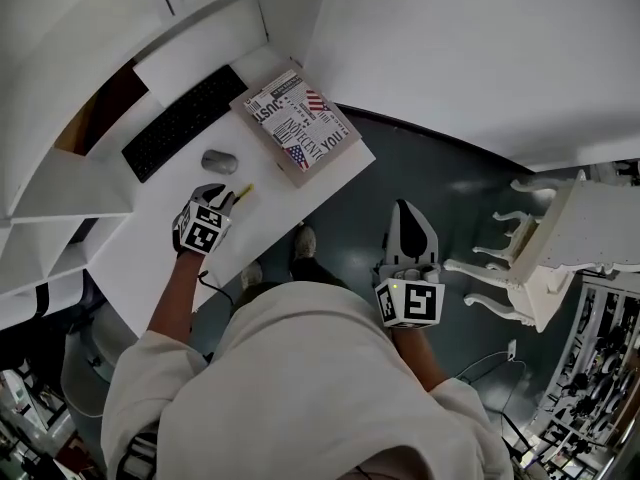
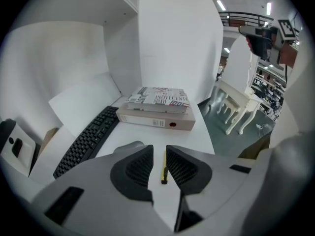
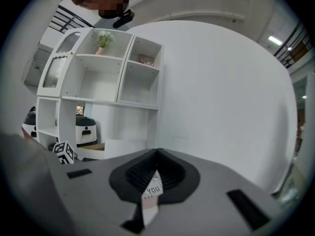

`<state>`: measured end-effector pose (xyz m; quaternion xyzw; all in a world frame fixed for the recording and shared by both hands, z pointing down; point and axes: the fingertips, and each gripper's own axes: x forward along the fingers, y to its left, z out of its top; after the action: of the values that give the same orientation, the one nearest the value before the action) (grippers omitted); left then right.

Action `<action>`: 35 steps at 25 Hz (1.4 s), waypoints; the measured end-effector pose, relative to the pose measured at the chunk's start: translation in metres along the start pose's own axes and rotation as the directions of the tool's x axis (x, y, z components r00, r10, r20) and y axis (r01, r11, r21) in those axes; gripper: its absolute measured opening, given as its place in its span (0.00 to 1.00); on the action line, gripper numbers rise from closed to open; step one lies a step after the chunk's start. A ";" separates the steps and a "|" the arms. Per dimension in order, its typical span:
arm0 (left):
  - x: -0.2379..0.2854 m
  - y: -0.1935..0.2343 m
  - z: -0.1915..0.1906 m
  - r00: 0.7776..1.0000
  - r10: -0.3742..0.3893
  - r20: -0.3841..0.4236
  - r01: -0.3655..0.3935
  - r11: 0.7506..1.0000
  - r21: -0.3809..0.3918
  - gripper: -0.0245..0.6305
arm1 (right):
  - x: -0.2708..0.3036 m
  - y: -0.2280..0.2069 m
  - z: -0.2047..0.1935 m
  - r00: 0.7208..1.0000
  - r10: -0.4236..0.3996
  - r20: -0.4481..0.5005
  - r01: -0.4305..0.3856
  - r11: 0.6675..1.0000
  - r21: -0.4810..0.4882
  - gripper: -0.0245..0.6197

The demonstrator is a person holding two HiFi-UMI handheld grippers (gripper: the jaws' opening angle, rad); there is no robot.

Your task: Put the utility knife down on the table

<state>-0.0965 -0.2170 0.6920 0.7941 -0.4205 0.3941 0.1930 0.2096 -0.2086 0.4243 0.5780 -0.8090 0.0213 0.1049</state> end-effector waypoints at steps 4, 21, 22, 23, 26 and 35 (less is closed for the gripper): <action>-0.033 0.008 0.023 0.995 0.041 0.093 -0.038 0.999 -0.030 0.16 | 0.001 0.013 0.007 1.000 0.020 0.021 -0.020 1.000 -0.002 0.04; -0.193 0.047 0.073 0.833 0.320 0.452 -0.203 0.936 -0.287 0.13 | -0.005 0.068 0.039 0.992 0.072 0.101 -0.070 0.997 -0.024 0.04; -0.201 0.049 0.073 0.818 0.335 0.467 -0.208 0.930 -0.304 0.13 | -0.005 0.071 0.041 0.992 0.073 0.105 -0.071 0.997 -0.026 0.04; -0.209 0.051 0.073 0.805 0.351 0.479 -0.211 0.923 -0.321 0.13 | -0.006 0.073 0.042 0.991 0.074 0.109 -0.072 0.997 -0.028 0.04; -0.231 0.056 0.070 0.763 0.400 0.507 -0.228 0.902 -0.368 0.11 | -0.006 0.080 0.047 0.990 0.078 0.122 -0.074 0.997 -0.031 0.04; -0.286 0.069 0.066 0.645 0.513 0.566 -0.272 0.847 -0.457 0.06 | -0.009 0.094 0.061 0.984 0.084 0.156 -0.078 0.996 -0.045 0.04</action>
<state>-0.2190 -0.1508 0.4243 0.7244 -0.6850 0.0379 0.0676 0.1155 -0.1790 0.3715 0.5422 -0.8379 -0.0359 0.0511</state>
